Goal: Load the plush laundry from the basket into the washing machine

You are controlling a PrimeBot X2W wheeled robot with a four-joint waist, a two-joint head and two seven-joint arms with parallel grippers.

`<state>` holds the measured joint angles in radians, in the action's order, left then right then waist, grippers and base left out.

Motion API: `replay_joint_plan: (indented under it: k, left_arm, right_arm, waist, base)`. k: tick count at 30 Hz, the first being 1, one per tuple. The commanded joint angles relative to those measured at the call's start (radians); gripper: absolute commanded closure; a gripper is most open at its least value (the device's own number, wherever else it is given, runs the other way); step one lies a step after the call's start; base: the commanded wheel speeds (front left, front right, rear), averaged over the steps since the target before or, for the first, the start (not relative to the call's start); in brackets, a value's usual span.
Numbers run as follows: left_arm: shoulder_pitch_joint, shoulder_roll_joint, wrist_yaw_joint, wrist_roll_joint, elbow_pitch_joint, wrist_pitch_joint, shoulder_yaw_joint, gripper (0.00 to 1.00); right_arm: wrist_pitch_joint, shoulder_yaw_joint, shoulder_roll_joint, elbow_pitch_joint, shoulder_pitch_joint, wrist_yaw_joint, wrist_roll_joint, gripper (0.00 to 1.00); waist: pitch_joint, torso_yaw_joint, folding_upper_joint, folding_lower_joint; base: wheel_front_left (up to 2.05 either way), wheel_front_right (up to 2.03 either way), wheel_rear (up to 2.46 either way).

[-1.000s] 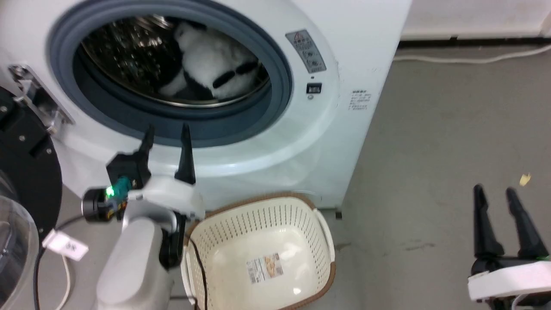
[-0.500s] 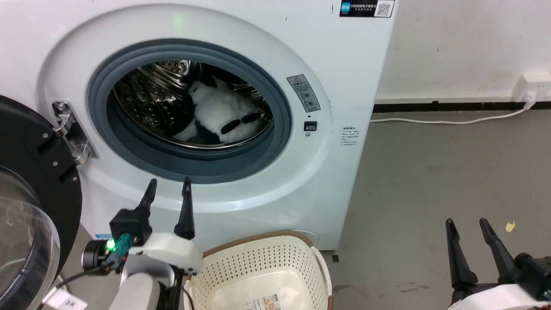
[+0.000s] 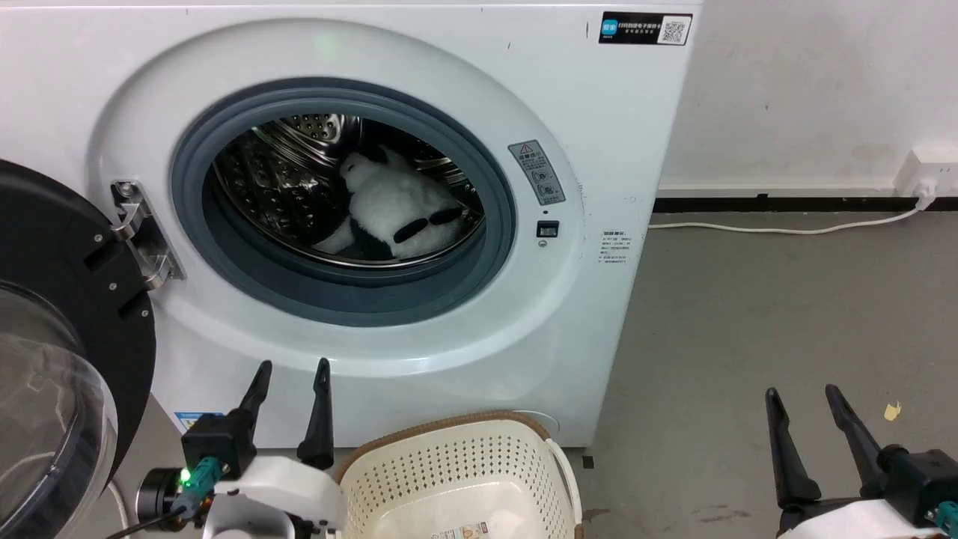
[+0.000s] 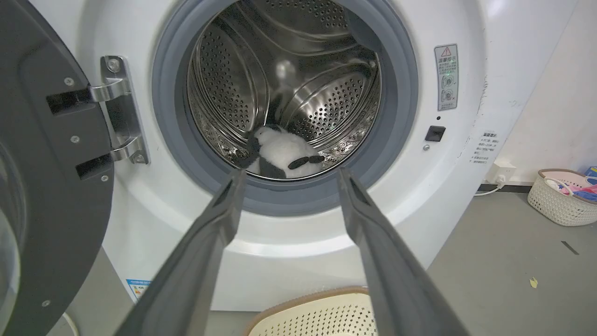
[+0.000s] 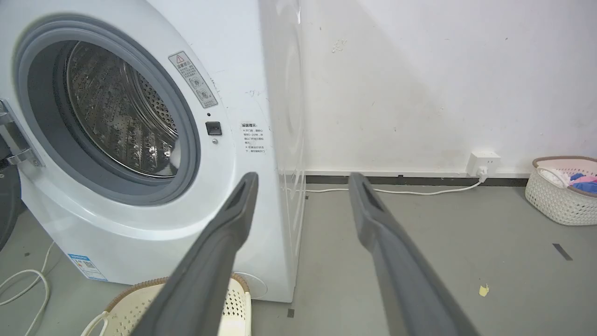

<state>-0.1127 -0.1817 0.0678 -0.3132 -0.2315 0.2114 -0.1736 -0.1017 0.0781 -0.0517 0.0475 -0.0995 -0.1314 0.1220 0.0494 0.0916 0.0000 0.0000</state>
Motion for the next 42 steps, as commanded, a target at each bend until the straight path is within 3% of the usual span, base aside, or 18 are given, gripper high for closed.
replay_joint_plan:
  k: [1, 29, 42]
  left_arm:
    - [0.017, -0.008, 0.004, -0.009, 0.008, -0.002, 0.002, 0.0]
    - [0.126, 0.0, 0.051, -0.028, 0.084, -0.014, -0.019, 0.0]
    - [0.124, -0.009, 0.053, -0.039, 0.082, -0.003, -0.016, 0.0]
  right_arm:
    - [-0.007, -0.002, 0.001, -0.004, -0.021, 0.001, -0.006, 0.0]
    - [-0.015, -0.034, 0.001, -0.042, -0.045, 0.001, 0.035, 0.0]
    - [-0.019, -0.033, 0.001, -0.048, -0.039, 0.001, 0.043, 0.0]
  waist:
    - [0.001, 0.001, 0.0, 0.0]
    - [0.009, 0.001, 0.0, 0.0]
    - [0.009, 0.0, 0.0, 0.0]
  base:
    - [0.0, 0.0, 0.0]
    - [0.0, 0.0, 0.0]
    - [0.0, 0.0, 0.0]
